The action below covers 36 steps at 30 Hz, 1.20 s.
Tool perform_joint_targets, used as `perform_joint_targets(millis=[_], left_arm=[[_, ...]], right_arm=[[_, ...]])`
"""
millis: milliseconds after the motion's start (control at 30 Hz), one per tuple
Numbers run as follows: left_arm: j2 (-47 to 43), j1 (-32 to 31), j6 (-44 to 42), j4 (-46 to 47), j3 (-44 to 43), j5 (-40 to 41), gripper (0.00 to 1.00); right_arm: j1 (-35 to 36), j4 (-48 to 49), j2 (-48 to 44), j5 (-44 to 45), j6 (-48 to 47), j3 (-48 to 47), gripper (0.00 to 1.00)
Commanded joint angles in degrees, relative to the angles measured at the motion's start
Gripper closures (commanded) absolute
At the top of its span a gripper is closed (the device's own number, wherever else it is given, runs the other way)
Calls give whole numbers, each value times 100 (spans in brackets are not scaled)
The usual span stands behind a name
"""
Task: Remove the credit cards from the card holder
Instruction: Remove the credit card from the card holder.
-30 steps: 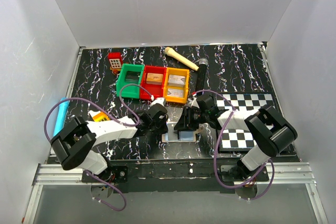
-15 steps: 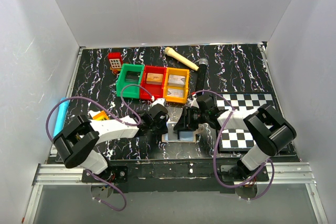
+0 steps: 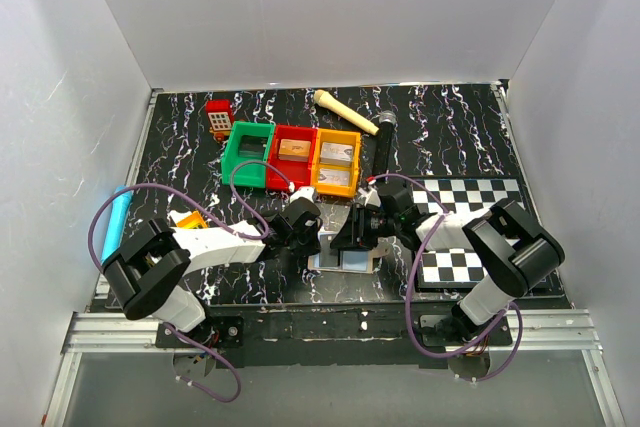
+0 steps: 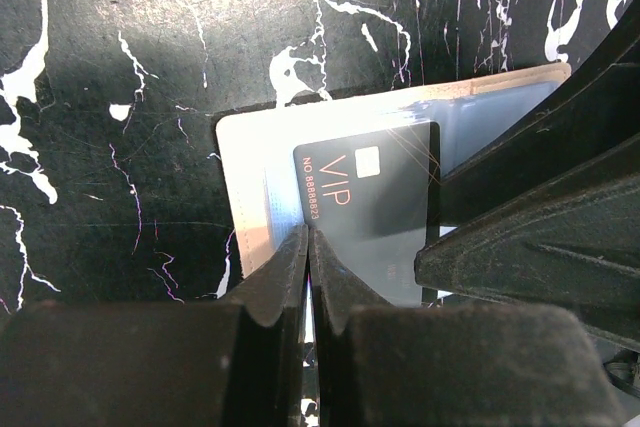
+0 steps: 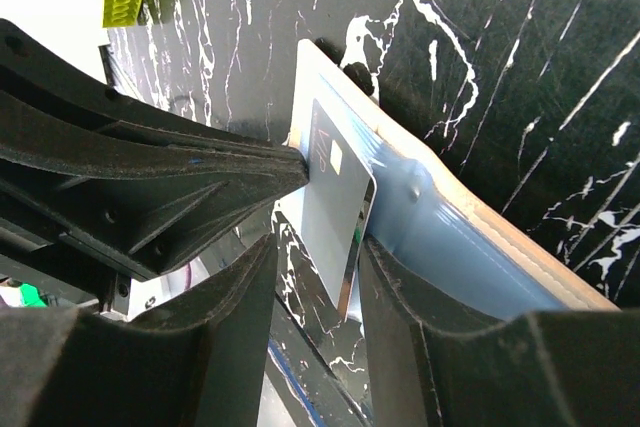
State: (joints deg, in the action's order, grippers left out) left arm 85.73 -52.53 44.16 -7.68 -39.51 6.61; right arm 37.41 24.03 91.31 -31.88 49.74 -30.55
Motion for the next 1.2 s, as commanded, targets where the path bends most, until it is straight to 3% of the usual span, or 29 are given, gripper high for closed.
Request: perform_joint_targets(millis=[0,800,1167], left_arm=[[75,15,57,65,66,-90,100],[-48,24,93,434,303,-319,100],[-109,24,180,188,277,-99,100]], right_arm=[[38,910,54,-407,273,84,55],[91,1130,511,-811,449,-162,55],[-32,497,63,-653,107,-31,56]])
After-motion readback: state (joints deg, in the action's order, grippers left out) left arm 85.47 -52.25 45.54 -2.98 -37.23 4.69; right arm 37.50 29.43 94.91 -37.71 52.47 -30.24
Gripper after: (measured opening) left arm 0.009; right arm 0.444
